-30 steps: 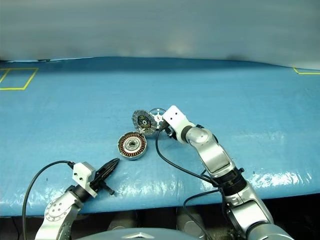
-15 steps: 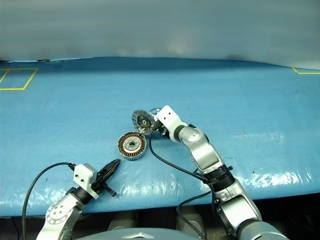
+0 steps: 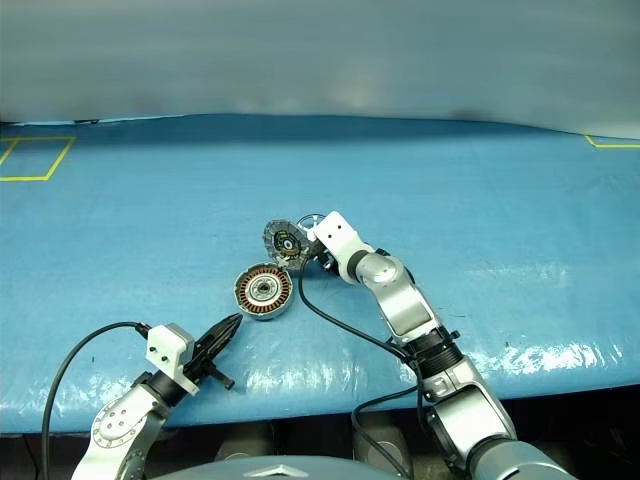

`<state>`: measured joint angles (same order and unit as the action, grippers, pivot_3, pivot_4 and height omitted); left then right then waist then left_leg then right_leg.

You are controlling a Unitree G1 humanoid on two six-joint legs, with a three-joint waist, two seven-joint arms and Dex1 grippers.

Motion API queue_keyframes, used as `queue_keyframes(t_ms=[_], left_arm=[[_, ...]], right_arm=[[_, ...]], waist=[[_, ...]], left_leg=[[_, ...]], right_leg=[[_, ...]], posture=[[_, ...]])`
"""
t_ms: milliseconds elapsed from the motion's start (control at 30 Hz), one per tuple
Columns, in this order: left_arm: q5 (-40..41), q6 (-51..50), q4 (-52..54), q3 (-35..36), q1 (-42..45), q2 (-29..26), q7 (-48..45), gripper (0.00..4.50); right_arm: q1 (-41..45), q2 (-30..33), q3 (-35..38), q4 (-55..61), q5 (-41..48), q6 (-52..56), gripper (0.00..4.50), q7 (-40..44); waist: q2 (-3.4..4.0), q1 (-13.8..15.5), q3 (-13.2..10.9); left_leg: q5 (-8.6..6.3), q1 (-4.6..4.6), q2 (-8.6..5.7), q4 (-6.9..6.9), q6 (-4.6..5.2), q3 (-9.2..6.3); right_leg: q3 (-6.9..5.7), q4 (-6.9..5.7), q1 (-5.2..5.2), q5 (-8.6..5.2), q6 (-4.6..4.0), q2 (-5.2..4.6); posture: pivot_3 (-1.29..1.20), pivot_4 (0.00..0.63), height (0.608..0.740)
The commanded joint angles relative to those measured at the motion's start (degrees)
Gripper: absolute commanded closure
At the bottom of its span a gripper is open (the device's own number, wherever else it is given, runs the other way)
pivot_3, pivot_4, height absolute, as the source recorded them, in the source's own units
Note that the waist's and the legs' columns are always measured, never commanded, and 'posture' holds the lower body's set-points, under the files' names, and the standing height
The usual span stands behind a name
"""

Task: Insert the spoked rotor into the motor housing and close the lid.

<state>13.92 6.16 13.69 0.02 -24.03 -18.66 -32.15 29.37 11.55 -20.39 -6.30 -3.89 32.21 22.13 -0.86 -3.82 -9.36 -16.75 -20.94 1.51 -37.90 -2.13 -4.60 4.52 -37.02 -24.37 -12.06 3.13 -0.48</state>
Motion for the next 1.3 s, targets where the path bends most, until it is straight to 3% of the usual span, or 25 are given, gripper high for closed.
queue_keyframes(t_ms=[33,167,300,700,1300], left_arm=[[0.0,0.72,0.57,0.3,0.05,-0.04,0.1,4.5],[-0.06,0.75,0.45,0.14,0.13,0.19,0.23,4.5],[-0.15,0.77,0.41,0.0,0.02,0.5,0.41,4.5],[-0.16,0.86,0.02,-0.33,-0.01,0.95,0.72,4.5],[0.05,0.19,0.18,-0.08,0.92,0.32,0.94,4.5]], right_arm=[[0.52,-0.67,0.54,-1.51,-0.35,-1.17,2.25,0.34],[0.97,-1.95,1.23,-3.28,-0.53,-1.62,3.13,-0.17],[1.03,-2.43,1.62,-3.57,-0.67,-1.64,4.47,-0.13],[-1.81,0.47,1.62,5.2,-1.89,5.27,4.47,0.15],[-18.34,11.42,-2.24,38.86,-4.6,30.38,4.47,0.74]], waist=[[0.0,-0.03,0.0],[0.0,-0.07,0.0],[0.01,-0.08,0.0],[0.02,0.15,0.0],[0.0,0.49,0.04]], left_leg=[[0.0,0.02,0.0,0.0,0.0,0.01],[0.0,0.09,0.01,-0.01,0.0,0.02],[0.0,0.1,0.01,0.0,0.0,0.03],[0.0,0.04,-0.01,0.02,0.0,0.0],[0.0,0.03,-0.01,0.01,0.0,-0.02]], right_leg=[[0.01,0.0,0.01,0.0,0.0,0.0],[0.01,-0.03,0.06,0.02,-0.03,0.01],[0.02,-0.02,0.07,0.04,-0.04,0.01],[0.01,0.0,0.05,0.03,-0.04,0.0],[0.0,0.05,0.06,-0.26,0.04,-0.02]], posture=[[0.0,0.15,0.74],[0.0,0.15,0.74],[0.0,0.15,0.74],[0.0,0.15,0.74],[0.0,0.15,0.74]])
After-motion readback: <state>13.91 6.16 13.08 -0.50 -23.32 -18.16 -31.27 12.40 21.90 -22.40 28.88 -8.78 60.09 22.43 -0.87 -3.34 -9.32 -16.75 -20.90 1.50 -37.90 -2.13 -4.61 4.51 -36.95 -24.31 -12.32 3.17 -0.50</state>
